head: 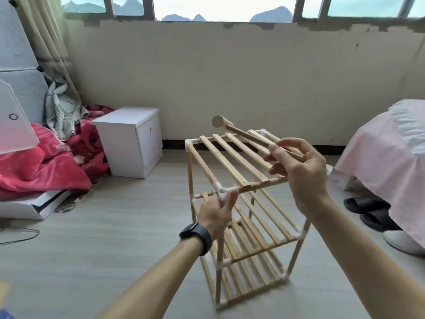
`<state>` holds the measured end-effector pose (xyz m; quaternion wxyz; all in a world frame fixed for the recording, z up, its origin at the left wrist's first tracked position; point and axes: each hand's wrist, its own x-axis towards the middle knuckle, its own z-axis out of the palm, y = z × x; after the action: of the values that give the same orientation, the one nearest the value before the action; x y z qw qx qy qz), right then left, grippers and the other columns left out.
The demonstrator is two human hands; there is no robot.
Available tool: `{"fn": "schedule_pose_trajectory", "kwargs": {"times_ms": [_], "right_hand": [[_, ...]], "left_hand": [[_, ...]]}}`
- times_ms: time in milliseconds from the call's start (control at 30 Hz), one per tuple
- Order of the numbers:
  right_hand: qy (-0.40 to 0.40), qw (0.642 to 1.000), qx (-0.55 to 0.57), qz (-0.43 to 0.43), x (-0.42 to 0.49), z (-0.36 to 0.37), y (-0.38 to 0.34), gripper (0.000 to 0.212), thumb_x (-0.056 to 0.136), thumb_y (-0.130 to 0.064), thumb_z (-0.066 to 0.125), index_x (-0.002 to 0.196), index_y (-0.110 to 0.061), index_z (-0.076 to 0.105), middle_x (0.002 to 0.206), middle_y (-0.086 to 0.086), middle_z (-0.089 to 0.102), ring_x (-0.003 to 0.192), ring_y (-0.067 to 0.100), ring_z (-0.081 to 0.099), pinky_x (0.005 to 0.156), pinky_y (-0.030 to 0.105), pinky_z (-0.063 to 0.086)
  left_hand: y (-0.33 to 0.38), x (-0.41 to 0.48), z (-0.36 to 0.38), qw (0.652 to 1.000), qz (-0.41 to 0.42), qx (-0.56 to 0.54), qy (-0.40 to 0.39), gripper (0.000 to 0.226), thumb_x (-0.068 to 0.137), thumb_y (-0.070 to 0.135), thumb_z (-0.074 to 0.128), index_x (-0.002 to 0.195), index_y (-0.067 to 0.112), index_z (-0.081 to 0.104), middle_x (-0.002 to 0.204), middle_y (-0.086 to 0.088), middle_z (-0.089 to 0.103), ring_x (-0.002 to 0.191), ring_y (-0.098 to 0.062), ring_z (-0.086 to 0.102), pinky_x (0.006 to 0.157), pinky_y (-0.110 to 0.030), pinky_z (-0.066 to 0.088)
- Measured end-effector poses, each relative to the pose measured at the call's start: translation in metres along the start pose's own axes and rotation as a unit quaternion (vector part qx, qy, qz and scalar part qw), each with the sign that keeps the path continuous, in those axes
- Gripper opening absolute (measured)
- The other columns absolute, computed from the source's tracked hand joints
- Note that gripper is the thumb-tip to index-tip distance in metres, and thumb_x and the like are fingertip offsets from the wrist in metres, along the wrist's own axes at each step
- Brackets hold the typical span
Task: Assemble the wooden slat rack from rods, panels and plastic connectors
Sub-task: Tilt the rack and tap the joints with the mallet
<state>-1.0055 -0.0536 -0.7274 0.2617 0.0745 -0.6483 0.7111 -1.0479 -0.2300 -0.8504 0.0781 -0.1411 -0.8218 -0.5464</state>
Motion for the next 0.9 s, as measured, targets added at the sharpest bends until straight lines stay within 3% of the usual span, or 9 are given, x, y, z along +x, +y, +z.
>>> {"fn": "schedule_pose_trajectory", "kwargs": {"times_ms": [67,133,267,367,433,533,600,767,900], "right_hand": [[-0.009,0.996,0.07,0.046,0.002,0.014,-0.005,0.011,0.092,-0.012,0.073,0.102,-0.01,0.07,0.086,0.009,0.076,0.082,0.022,0.074,0.066,0.024,0.057],[-0.012,0.99,0.115,0.086,0.005,0.026,-0.008,0.009,0.091,-0.014,0.074,0.1,-0.013,0.074,0.089,0.008,0.076,0.084,0.018,0.073,0.07,0.024,0.056],[0.03,0.971,0.175,0.16,0.015,0.044,-0.008,0.016,0.089,-0.026,0.076,0.101,-0.015,0.076,0.079,-0.003,0.069,0.072,0.011,0.06,0.072,0.026,0.049],[0.065,0.974,0.139,0.164,0.021,0.054,-0.007,0.019,0.096,-0.034,0.069,0.104,-0.019,0.075,0.089,-0.01,0.071,0.094,0.01,0.062,0.078,0.026,0.047],[0.06,0.985,0.09,0.136,0.023,0.062,-0.007,0.019,0.101,-0.041,0.06,0.096,-0.025,0.07,0.097,-0.008,0.067,0.101,0.012,0.062,0.079,0.028,0.048],[0.039,0.993,0.072,0.086,0.025,0.078,-0.013,0.026,0.105,-0.041,0.051,0.089,-0.022,0.058,0.075,-0.005,0.055,0.067,0.011,0.057,0.064,0.025,0.048],[0.012,0.995,0.072,0.067,0.028,0.09,-0.017,0.03,0.107,-0.035,0.049,0.082,-0.018,0.05,0.059,-0.005,0.04,0.048,0.011,0.036,0.046,0.025,0.033],[-0.041,0.997,0.042,0.039,0.028,0.129,-0.033,0.043,0.102,-0.033,0.053,0.065,-0.02,0.036,0.048,-0.005,0.033,0.044,0.015,0.023,0.048,0.038,0.016],[-0.018,0.989,0.143,-0.028,0.035,0.146,-0.043,0.044,0.098,-0.029,0.057,0.059,-0.022,0.038,0.048,-0.003,0.028,0.04,0.015,0.023,0.04,0.032,0.017]], "left_hand": [[-0.003,-0.001,0.003,1.0,-0.008,0.019,-0.002,0.065,0.088,0.078,0.033,0.111,0.024,0.061,0.07,0.003,0.06,0.064,-0.02,0.066,0.06,-0.046,0.058],[-0.012,-0.009,0.005,0.998,-0.015,0.051,-0.03,0.045,0.094,0.07,0.033,0.121,0.037,0.047,0.079,0.004,0.062,0.072,-0.019,0.067,0.066,-0.048,0.058],[-0.03,-0.015,-0.002,0.995,-0.012,0.075,-0.062,0.015,0.098,0.06,0.034,0.1,0.048,0.042,0.085,0.007,0.067,0.08,-0.009,0.068,0.073,-0.045,0.059],[-0.037,-0.014,-0.01,0.995,-0.024,0.083,-0.057,0.011,0.1,0.054,0.039,0.091,0.052,0.043,0.084,0.012,0.068,0.077,0.004,0.066,0.073,-0.036,0.058],[-0.044,-0.016,-0.014,0.989,-0.042,0.115,-0.088,0.009,0.1,0.049,0.043,0.092,0.048,0.045,0.087,0.01,0.069,0.078,-0.001,0.066,0.074,-0.037,0.058],[-0.05,-0.018,-0.019,0.978,-0.063,0.166,-0.109,0.013,0.1,0.049,0.042,0.097,0.038,0.047,0.089,0.008,0.069,0.08,-0.013,0.066,0.076,-0.043,0.058],[-0.05,-0.018,-0.021,0.979,-0.065,0.166,-0.1,0.012,0.1,0.049,0.042,0.095,0.04,0.046,0.088,0.009,0.068,0.08,-0.012,0.066,0.076,-0.043,0.058],[-0.047,-0.02,-0.024,0.978,-0.067,0.172,-0.093,0.012,0.102,0.047,0.04,0.093,0.04,0.044,0.086,0.011,0.067,0.078,-0.014,0.066,0.075,-0.044,0.058],[-0.046,-0.02,-0.027,0.975,-0.077,0.187,-0.097,0.014,0.102,0.047,0.039,0.097,0.036,0.045,0.087,0.009,0.066,0.077,-0.015,0.065,0.074,-0.045,0.058]]}}
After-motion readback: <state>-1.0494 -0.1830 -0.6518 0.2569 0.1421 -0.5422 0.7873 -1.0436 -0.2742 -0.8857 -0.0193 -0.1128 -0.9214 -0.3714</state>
